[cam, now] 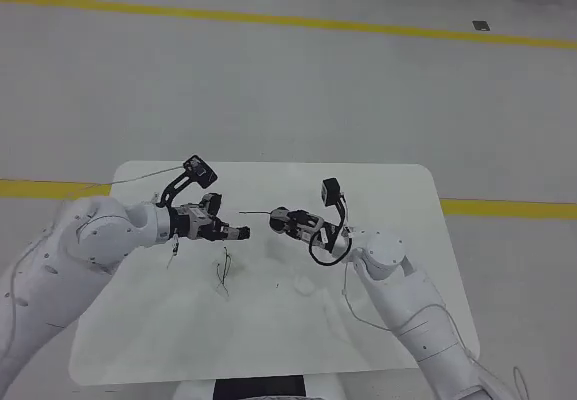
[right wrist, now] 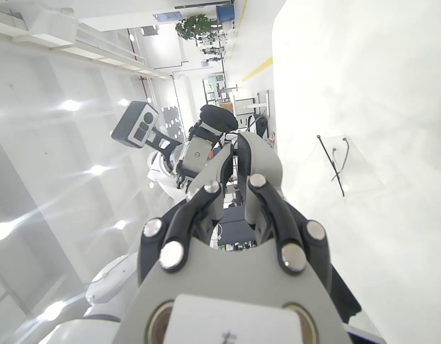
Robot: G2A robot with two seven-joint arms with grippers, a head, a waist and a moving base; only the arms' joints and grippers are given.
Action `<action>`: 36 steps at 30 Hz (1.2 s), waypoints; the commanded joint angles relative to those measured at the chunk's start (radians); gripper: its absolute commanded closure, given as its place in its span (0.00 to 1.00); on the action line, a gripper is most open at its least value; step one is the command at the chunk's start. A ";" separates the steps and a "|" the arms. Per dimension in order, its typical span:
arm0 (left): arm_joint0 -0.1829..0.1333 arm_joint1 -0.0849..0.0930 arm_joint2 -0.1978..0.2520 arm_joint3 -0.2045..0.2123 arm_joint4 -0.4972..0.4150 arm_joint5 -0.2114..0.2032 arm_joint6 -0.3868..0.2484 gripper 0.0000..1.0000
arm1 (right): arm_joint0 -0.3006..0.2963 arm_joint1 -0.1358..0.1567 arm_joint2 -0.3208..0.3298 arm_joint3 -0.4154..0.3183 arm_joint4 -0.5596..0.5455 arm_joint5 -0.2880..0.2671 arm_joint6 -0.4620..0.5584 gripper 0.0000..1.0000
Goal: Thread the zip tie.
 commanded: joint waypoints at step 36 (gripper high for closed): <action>0.000 -0.137 -0.139 0.449 -0.907 0.000 -0.466 0.00 | -0.037 0.010 0.034 0.004 0.088 -0.337 0.168 1.00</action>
